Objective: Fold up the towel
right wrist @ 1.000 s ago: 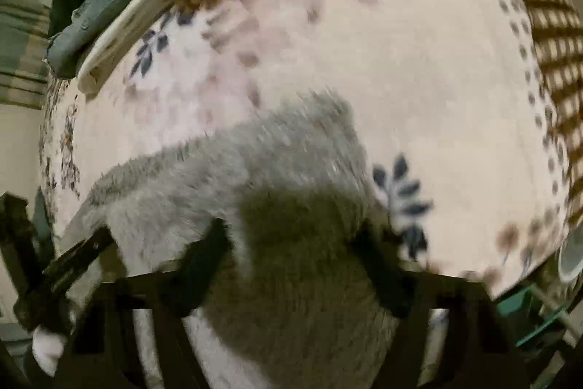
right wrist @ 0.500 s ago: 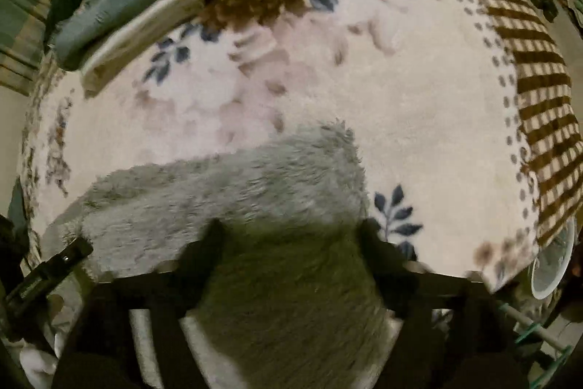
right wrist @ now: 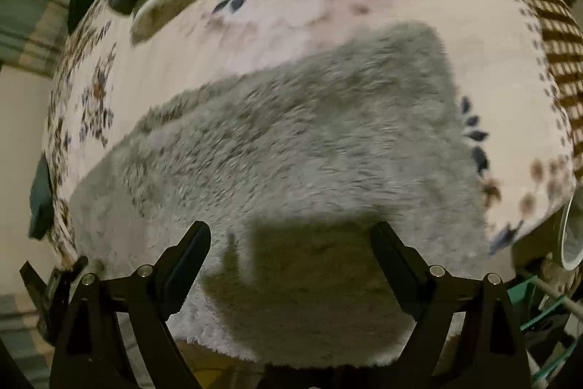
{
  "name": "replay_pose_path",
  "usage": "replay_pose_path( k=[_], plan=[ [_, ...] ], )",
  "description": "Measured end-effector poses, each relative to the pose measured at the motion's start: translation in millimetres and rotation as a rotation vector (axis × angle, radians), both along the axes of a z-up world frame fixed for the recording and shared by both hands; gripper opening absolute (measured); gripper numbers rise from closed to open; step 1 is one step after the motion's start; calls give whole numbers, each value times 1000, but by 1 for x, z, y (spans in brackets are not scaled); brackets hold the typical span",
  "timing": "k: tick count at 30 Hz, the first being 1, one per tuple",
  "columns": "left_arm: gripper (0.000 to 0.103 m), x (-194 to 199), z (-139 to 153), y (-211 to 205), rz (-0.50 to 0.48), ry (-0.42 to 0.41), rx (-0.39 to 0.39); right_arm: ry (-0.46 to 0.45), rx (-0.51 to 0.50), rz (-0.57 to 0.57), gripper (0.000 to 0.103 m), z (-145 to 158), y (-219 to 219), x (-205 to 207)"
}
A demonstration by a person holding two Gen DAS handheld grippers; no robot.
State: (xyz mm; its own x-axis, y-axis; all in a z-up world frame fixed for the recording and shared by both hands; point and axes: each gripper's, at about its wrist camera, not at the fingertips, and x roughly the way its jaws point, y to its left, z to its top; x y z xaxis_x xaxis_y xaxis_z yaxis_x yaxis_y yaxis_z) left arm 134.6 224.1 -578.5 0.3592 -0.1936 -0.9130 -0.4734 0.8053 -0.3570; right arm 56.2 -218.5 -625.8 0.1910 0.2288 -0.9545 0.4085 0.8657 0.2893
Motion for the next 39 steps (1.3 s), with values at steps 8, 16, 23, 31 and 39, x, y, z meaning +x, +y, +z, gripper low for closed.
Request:
replay_pose_path(
  k=[8,16,23,31,39],
  plan=[
    [16,10,37,-2,8,-195,5,34,-24,66,92,-14,34,22],
    [16,33,19,23,15,-154,56,48,18,32,92,-22,36,28],
    [52,12,9,53,113,-141,-133,54,29,29,92,-23,29,26],
    [78,9,-16,47,108,-164,-194,59,51,2,92,-25,20,20],
    [65,39,-43,26,77,-122,-123,48,59,0,92,-21,16,20]
  ],
)
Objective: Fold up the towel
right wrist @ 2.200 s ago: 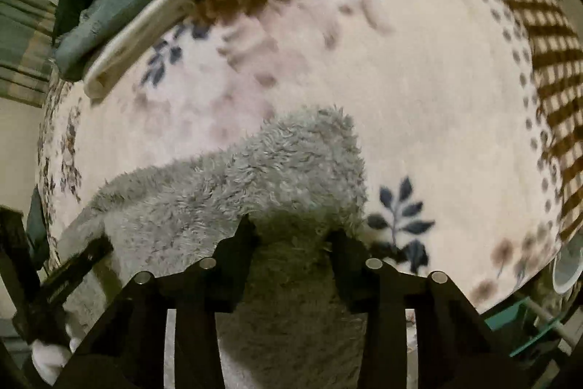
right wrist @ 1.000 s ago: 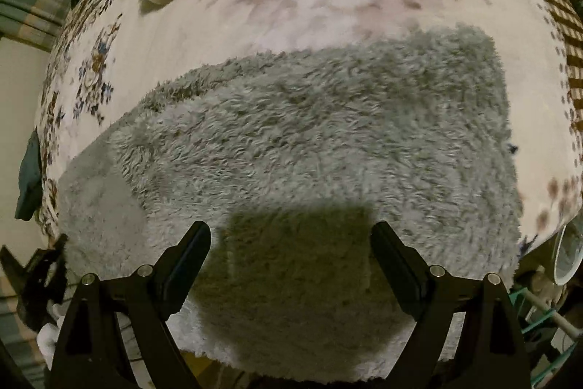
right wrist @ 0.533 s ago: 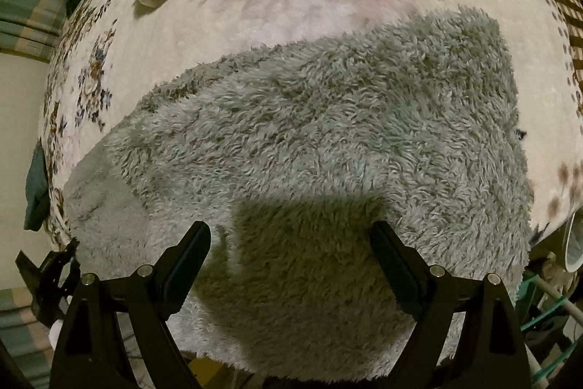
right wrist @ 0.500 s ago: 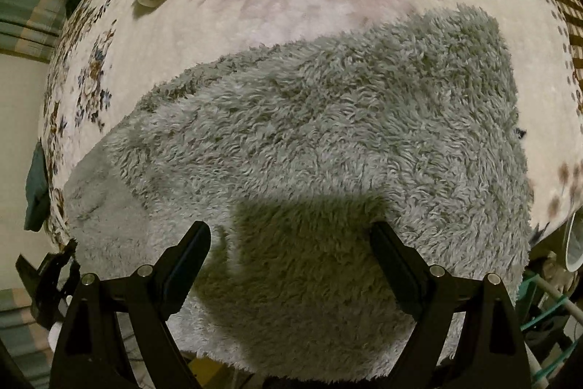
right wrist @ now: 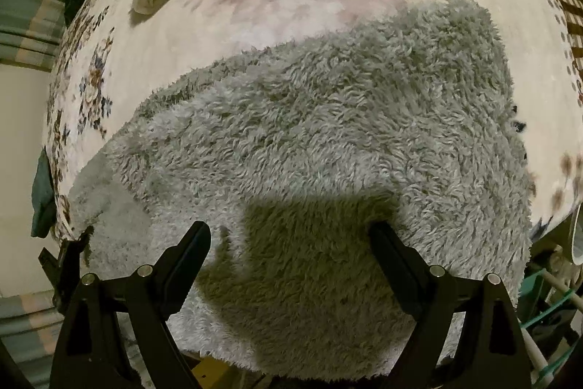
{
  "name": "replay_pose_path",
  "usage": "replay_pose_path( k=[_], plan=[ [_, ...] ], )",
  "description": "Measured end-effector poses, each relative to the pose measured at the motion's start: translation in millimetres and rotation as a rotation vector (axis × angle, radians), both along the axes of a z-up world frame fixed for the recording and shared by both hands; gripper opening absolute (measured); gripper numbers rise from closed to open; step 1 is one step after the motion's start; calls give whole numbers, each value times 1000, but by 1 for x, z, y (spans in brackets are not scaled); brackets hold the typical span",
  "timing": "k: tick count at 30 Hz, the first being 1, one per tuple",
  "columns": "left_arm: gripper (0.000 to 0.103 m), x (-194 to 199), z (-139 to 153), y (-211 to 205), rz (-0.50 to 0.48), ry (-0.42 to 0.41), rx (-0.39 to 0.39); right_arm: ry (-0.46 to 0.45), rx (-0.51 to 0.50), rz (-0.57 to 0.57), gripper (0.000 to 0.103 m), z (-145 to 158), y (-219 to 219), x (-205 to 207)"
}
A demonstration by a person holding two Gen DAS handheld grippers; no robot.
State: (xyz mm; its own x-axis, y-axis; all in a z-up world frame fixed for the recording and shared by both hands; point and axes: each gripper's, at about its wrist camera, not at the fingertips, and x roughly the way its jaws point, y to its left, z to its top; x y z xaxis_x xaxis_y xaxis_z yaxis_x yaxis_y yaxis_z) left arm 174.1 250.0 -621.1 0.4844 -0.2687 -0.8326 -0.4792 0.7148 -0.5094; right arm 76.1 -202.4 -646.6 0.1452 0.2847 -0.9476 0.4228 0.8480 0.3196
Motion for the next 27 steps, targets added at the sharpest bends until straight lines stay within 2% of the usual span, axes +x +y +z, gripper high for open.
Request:
replay_pose_path(
  k=[1,2,4,7,12,13,15,16,18,19,22,24,27],
  plan=[
    [38,0,3,-1,3,-16,0,-3,2,-3,92,1,-2,0],
    [29,0,6,-3,2,-23,4,-5,3,-7,92,1,-4,-1],
    [23,-4,25,-11,-8,-83,42,-10,12,-16,92,1,-7,-2],
    [21,-13,57,-26,-30,-163,79,-18,23,-21,92,2,-11,-4],
    [21,-35,143,-73,-114,-329,107,-43,50,-28,92,6,-22,-12],
    [21,-41,166,-93,-157,-367,111,-47,55,-34,92,6,-24,-15],
    [21,-49,192,-120,-216,-404,97,-59,75,-55,92,9,-32,-20],
    [21,-55,209,-147,-270,-422,89,-68,91,-71,92,12,-39,-25],
    [20,-63,225,-184,-348,-440,73,-83,108,-94,92,18,-48,-32],
    [20,-70,234,-217,-410,-449,75,-93,113,-110,92,23,-57,-38],
    [20,-73,238,-285,-536,-448,47,-111,111,-154,92,36,-82,-56],
    [20,-78,230,-343,-639,-440,37,-117,108,-190,92,45,-104,-73],
    [20,-83,212,-406,-741,-415,29,-115,92,-247,92,53,-141,-101]
  ],
)
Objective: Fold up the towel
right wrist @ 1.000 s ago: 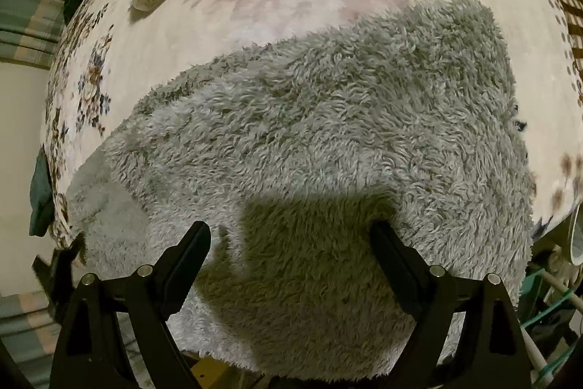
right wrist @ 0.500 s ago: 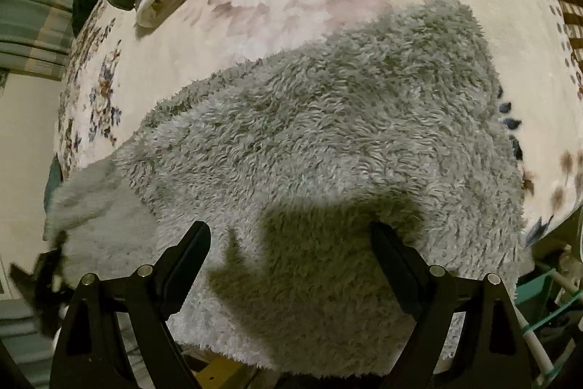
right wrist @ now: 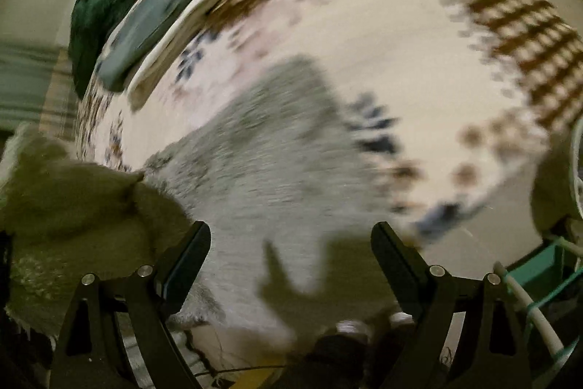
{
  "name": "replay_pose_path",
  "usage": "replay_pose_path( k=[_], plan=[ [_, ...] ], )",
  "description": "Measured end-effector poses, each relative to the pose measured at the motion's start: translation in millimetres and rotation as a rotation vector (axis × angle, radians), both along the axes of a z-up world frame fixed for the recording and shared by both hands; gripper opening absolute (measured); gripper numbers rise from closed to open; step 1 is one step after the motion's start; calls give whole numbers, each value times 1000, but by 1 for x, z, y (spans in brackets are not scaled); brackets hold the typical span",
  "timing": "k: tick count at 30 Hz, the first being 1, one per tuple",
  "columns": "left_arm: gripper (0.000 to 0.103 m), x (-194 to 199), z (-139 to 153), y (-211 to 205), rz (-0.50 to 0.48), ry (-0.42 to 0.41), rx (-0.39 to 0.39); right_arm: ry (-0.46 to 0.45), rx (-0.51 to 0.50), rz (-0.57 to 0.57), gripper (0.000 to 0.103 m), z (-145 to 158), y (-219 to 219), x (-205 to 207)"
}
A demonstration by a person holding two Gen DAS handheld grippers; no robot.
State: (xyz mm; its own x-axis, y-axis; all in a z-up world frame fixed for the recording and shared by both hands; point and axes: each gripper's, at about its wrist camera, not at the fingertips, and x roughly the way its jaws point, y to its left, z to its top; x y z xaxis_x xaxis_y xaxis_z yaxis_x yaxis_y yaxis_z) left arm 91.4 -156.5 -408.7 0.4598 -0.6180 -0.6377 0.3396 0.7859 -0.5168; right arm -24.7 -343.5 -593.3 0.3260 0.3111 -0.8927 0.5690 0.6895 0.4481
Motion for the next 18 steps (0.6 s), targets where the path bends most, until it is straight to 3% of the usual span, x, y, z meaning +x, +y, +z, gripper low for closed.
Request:
replay_pose_path(
  k=[6,10,12,15,16,18],
  plan=[
    [21,-10,-46,-87,-130,52,114,53,-50,-115,92,0,-76,-59],
    [25,-13,-79,-124,-193,180,247,67,-56,-170,92,-4,-108,-89],
    [34,-18,-83,-124,-193,202,257,70,-60,-177,92,-4,-116,-93],
    [91,-21,-69,-120,-224,234,214,56,-58,-179,92,-3,-124,-95],
    [96,-24,-63,-117,-224,236,197,44,-54,-177,92,-3,-127,-93],
    [96,-27,-52,-117,-235,234,169,18,-42,-168,98,-2,-128,-88]
  ],
)
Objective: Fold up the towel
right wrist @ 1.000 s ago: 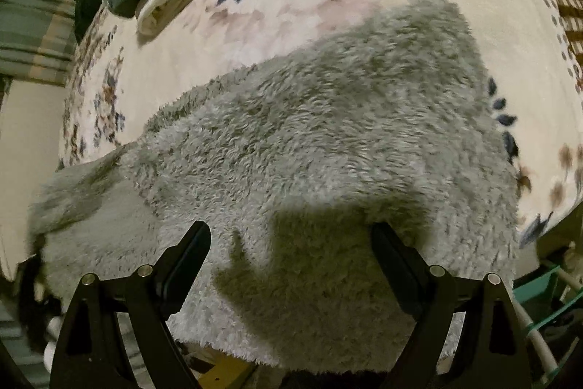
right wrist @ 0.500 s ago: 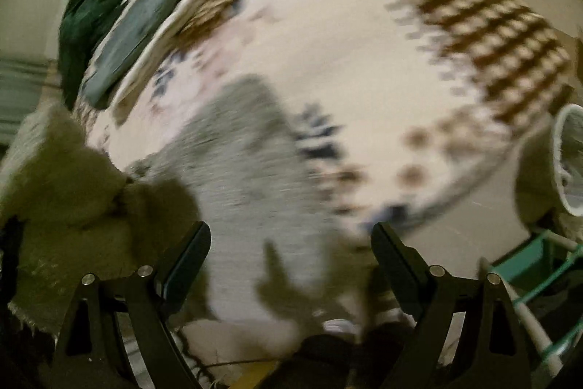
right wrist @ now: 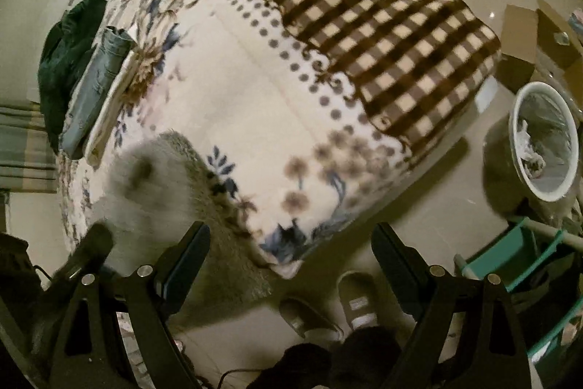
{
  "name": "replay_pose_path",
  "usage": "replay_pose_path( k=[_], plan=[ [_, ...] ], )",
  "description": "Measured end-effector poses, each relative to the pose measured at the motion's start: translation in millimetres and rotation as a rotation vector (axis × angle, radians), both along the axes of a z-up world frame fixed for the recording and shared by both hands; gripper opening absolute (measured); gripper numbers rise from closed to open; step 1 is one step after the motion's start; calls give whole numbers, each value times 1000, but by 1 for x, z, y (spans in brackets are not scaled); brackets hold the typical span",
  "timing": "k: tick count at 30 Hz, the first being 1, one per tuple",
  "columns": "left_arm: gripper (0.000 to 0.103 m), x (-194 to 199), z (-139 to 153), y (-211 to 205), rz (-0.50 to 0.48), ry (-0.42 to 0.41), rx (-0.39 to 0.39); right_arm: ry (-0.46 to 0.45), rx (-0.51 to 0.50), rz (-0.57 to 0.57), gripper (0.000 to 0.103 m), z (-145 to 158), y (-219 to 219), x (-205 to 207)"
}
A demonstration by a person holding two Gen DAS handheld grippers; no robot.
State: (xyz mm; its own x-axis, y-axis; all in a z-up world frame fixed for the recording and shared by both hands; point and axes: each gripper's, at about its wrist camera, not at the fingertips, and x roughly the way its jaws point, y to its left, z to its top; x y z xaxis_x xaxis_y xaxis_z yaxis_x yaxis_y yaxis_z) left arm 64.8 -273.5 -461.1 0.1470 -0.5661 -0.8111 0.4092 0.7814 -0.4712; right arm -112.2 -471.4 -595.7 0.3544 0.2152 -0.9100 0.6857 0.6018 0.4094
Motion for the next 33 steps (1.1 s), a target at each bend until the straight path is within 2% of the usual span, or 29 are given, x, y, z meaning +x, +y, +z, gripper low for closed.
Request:
replay_pose_path(
  k=[4,7,11,14,15,16,17,18,21,23,25,26,28,29,30,31,33],
  plan=[
    [96,15,22,35,48,-30,-5,-74,58,32,100,1,9,19],
    [96,35,27,90,163,-73,81,-132,121,96,100,-4,24,46],
    [96,70,1,158,295,-49,249,-162,201,200,100,-18,52,87],
    [96,90,-20,182,334,-9,295,-121,193,246,100,-36,68,110],
    [96,95,-26,184,330,-6,311,-82,206,252,96,-45,71,116],
    [96,96,-29,185,324,-3,312,-56,248,235,81,-53,72,119],
    [96,100,-35,184,315,10,321,-72,280,210,51,-54,71,122],
    [96,102,-38,184,314,21,321,-76,263,202,34,-50,71,123],
    [96,111,-46,173,297,50,277,-143,193,182,28,-20,67,127],
    [96,116,-49,164,282,52,259,-204,140,172,27,8,63,132],
    [96,122,-53,154,274,51,261,-232,71,172,27,24,58,138],
    [96,126,-61,146,259,53,270,-224,39,178,27,25,54,142],
    [96,134,-76,137,241,71,312,-136,13,197,29,9,51,152],
    [96,136,-82,136,238,85,317,-61,34,216,35,-7,50,155],
    [96,138,-87,136,241,98,320,-15,55,226,52,-17,48,155],
    [96,140,-90,137,246,112,311,12,82,221,59,-25,47,150],
    [97,143,-93,141,252,125,289,-51,146,170,77,-27,39,124]
  ],
)
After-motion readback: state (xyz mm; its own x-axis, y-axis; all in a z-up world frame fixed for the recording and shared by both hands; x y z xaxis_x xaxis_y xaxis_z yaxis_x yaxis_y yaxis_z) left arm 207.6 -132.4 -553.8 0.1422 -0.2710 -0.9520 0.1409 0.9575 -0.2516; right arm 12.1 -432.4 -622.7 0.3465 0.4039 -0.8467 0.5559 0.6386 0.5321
